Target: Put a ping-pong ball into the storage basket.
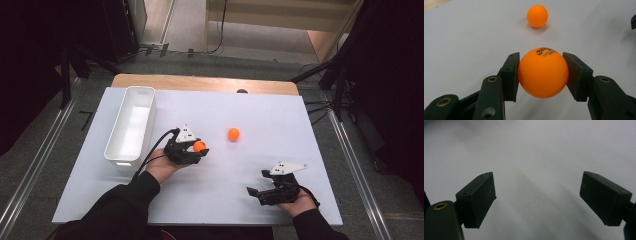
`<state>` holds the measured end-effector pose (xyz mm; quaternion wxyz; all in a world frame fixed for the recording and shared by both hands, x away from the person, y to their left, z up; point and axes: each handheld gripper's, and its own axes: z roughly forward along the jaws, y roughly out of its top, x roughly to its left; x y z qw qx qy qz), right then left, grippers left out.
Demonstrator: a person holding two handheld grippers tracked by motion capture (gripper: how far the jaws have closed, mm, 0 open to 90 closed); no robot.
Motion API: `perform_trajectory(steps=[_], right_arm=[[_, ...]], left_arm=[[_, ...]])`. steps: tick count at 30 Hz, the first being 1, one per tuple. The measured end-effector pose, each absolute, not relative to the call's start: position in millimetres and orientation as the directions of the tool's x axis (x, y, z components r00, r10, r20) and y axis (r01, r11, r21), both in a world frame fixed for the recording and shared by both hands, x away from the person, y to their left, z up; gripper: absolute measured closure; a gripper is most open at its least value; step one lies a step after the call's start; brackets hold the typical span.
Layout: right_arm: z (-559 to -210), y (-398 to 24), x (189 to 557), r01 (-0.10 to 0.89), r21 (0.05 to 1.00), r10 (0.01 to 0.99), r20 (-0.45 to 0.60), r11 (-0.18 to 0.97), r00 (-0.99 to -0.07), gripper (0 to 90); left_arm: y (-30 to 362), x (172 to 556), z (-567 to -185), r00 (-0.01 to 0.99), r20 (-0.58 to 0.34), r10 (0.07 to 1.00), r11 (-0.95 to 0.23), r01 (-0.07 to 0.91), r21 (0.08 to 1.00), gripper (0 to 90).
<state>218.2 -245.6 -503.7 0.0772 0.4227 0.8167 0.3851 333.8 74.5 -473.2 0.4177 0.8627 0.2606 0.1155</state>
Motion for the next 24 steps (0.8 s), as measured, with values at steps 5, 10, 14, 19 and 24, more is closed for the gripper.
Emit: perform_trajectory(steps=[5,10,14,19,24], right_arm=[[-504,-245,218,0.631,0.691,0.749,0.196,0.353,-0.633,11.7],[-504,-245,219,0.628,0.693,0.748,0.193,0.355,-0.635,11.8],[-504,-245,219,0.628,0.693,0.749,0.191,0.355,-0.634,11.7],[-504,-245,219,0.629,0.693,0.750,0.192,0.353,-0.633,11.7],[-504,-245,219,0.631,0.691,0.750,0.193,0.354,-0.632,11.8]], left_arm=[[75,334,-467,0.838,-0.023,0.545,-0.511,0.355,0.783,50.2],[77,332,-460,0.842,-0.026,0.539,-0.504,0.348,0.791,50.2],[78,331,-453,0.843,-0.026,0.537,-0.502,0.344,0.793,50.2],[81,329,-446,0.845,-0.029,0.534,-0.498,0.343,0.797,50.2],[82,329,-443,0.849,-0.014,0.529,-0.515,0.334,0.789,50.2]])
